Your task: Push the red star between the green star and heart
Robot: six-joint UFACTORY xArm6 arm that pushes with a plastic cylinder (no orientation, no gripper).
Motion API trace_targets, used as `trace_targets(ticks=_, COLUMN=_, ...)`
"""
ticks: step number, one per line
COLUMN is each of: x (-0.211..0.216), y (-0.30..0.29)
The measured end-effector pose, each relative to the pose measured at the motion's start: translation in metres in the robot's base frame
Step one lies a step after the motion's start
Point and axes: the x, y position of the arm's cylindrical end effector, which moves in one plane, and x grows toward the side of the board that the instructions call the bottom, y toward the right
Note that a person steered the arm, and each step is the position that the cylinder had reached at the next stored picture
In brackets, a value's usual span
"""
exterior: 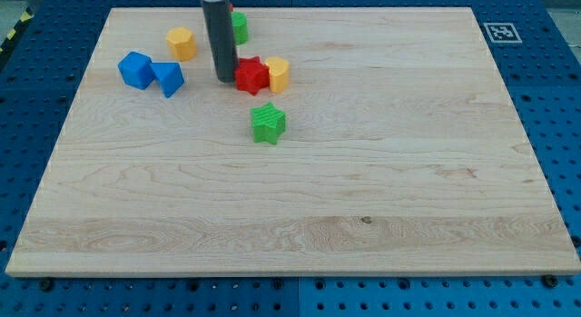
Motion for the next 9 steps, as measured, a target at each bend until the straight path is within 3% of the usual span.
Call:
trace_targets(ticks=2, x=-0.005, y=-0.024)
trace_targets(ticks=4, x=-0.036, y=-0.006)
trace_targets(ticks=5, x=-0.017, y=0.038)
trace_targets(ticks=6, x=0.005, y=0.043)
trace_targets(ticks=8, x=-0.008, y=0.005)
trace_targets(ticks=9, x=0.007, y=0.004)
